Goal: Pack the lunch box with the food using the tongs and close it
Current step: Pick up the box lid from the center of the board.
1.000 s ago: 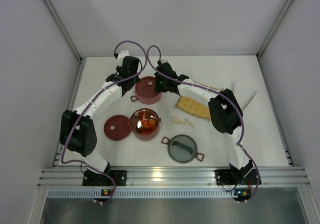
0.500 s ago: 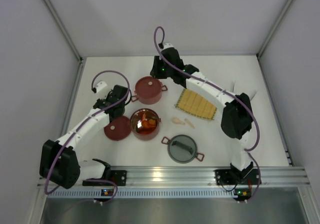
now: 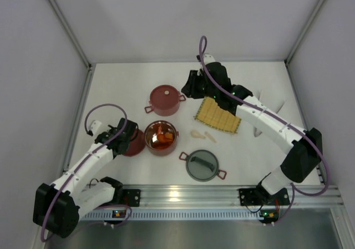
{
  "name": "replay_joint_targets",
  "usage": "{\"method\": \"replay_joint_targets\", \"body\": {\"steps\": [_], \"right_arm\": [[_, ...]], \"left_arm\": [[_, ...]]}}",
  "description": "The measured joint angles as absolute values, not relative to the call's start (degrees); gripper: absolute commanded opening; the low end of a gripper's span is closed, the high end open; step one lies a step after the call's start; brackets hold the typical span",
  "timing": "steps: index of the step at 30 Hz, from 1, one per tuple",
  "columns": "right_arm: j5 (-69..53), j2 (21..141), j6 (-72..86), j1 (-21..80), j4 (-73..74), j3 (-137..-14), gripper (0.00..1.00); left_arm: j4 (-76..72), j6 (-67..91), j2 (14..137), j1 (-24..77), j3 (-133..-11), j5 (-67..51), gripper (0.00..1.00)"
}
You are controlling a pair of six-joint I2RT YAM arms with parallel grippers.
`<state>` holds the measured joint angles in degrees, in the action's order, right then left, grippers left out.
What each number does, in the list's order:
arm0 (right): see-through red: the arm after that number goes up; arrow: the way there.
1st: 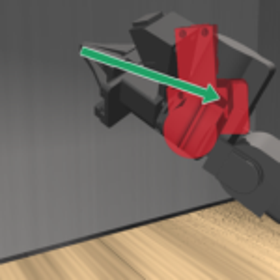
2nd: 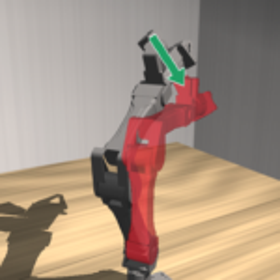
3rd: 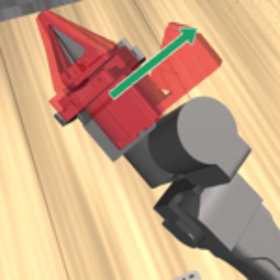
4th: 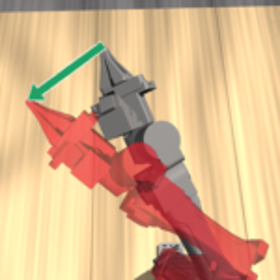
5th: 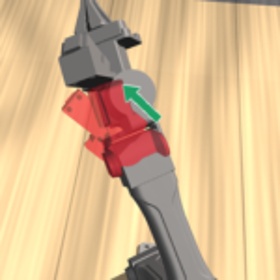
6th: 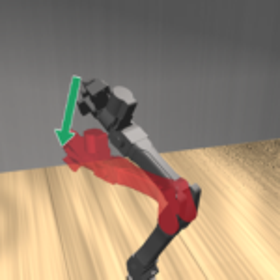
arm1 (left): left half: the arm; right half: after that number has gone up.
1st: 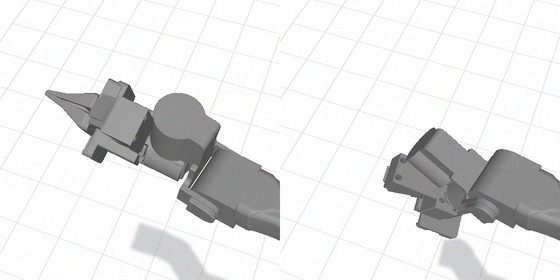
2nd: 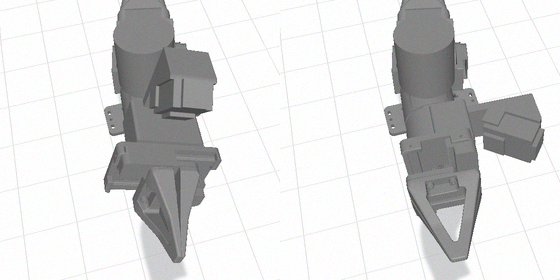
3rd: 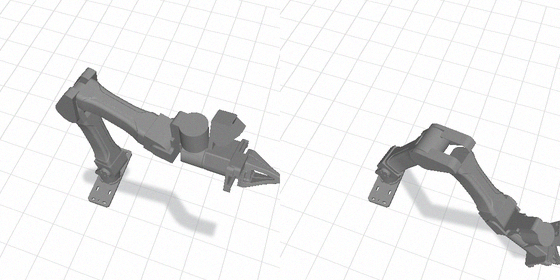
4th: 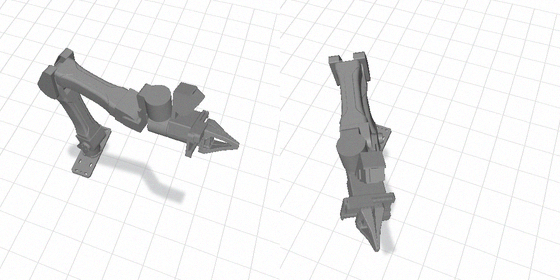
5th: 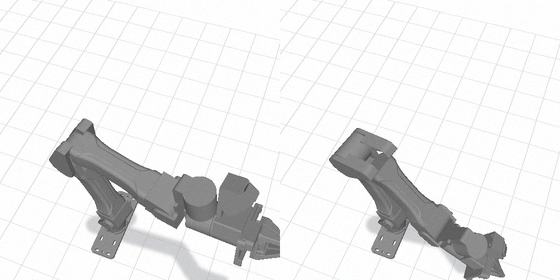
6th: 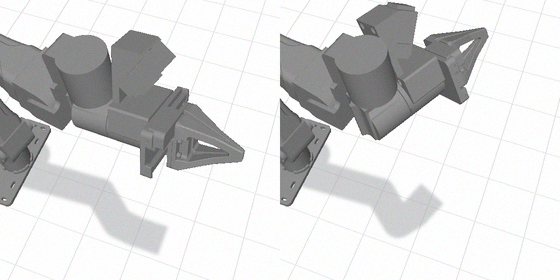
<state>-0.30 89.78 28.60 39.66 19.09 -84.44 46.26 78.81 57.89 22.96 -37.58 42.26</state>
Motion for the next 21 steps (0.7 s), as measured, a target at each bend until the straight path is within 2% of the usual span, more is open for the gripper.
{"method": "replay_joint_targets", "body": {"steps": [7, 21], "right_arm": [[-0.32, 84.42, 28.75, 39.9, 19.38, -77.49, 0.29], [-0.32, 81.03, 29.21, 39.97, 19.2, -73.56, 0.29]], "left_arm": [[47.16, 87.05, 55.33, 22.96, -30.59, 38.79, 0.48], [43.0, 90.32, 57.32, 22.96, -25.91, 36.03, 0.49]]}}
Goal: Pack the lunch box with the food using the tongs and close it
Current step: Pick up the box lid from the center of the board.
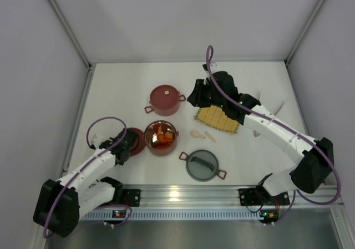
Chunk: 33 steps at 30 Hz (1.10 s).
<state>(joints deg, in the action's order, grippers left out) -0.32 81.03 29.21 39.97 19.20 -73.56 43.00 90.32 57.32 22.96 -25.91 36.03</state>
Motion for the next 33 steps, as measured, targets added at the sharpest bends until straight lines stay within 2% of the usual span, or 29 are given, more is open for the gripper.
{"method": "replay_joint_targets", "body": {"steps": [6, 20, 28, 30, 33], "right_arm": [[-0.32, 81.03, 29.21, 39.97, 19.09, -73.06, 0.29], [-0.08, 80.82, 29.17, 39.99, 18.98, -71.96, 0.29], [0.32, 80.73, 29.17, 39.99, 18.92, -71.77, 0.29], [0.36, 80.68, 29.17, 39.99, 19.0, -71.59, 0.29], [0.38, 80.64, 29.15, 39.99, 18.94, -71.57, 0.29]], "left_arm": [[39.66, 90.63, 60.1, 22.96, -25.02, 36.67, 0.48], [35.86, 88.75, 63.77, 22.9, -25.87, 37.65, 0.29], [34.17, 86.06, 64.45, 22.9, -26.09, 36.75, 0.25], [33.76, 85.82, 64.73, 22.9, -26.17, 36.67, 0.21], [33.52, 85.89, 64.64, 22.87, -26.17, 36.29, 0.1]]}}
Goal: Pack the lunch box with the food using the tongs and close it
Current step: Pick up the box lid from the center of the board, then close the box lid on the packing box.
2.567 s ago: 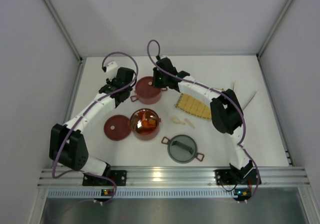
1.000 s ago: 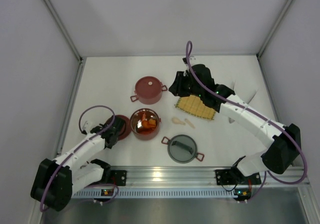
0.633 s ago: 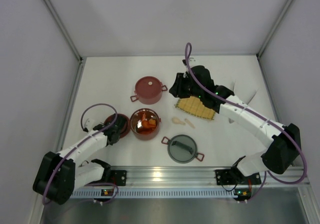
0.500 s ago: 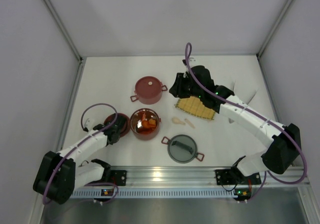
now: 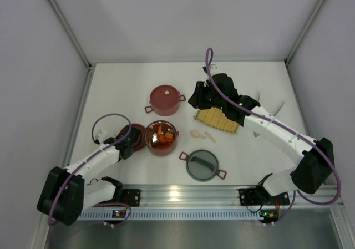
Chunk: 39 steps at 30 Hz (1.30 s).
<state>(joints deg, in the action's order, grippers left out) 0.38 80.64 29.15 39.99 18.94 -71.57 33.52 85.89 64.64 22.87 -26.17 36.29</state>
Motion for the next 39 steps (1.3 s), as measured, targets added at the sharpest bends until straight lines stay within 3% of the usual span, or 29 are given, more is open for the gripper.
{"method": "replay_joint_targets", "body": {"steps": [3, 13, 28, 39], "right_arm": [[0.38, 80.64, 29.15, 39.99, 18.96, -71.55, 0.29], [0.45, 80.64, 28.93, 39.99, 19.0, -71.55, 0.29], [1.08, 80.64, 28.08, 39.99, 19.4, -71.55, 0.28], [3.18, 78.96, 27.73, 39.99, 21.08, -70.7, 0.28]], "left_arm": [[33.39, 85.82, 63.7, 22.85, -25.98, 35.57, 0.0], [33.54, 85.01, 61.82, 22.63, -28.36, 36.73, 0.0], [30.52, 74.41, 59.24, 22.63, -42.65, 38.15, 0.0], [36.32, 56.97, 60.99, 22.63, -52.03, 25.28, 0.0]]}}
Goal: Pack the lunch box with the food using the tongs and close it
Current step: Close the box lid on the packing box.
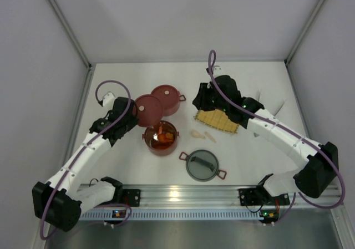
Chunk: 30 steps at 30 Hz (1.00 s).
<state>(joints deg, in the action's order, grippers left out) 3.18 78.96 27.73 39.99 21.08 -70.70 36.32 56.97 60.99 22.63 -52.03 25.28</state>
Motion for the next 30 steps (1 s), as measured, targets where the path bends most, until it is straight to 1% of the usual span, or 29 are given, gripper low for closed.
{"method": "replay_joint_targets", "body": {"steps": [4, 9, 14, 22, 30], "right_arm": [[3.68, 76.4, 27.55, 39.99, 21.56, -69.76, 0.29], [4.27, 74.5, 27.55, 39.99, 21.93, -68.99, 0.29], [4.54, 74.22, 27.59, 40.01, 22.17, -67.51, 0.29], [4.75, 74.22, 27.66, 40.32, 22.35, -66.3, 0.28], [4.91, 74.26, 27.66, 40.75, 22.22, -66.11, 0.28]], "left_arm": [[39.62, 53.17, 60.99, 22.63, -51.9, 19.55, 0.0], [40.1, 50.11, 60.77, 22.65, -49.34, 12.84, 0.0], [40.6, 48.1, 60.75, 22.96, -46.65, 8.64, 0.0], [40.36, 46.74, 60.93, 25.89, -45.98, 7.94, 0.0], [40.32, 46.54, 62.41, 30.37, -46.41, 11.0, 0.0]]}}
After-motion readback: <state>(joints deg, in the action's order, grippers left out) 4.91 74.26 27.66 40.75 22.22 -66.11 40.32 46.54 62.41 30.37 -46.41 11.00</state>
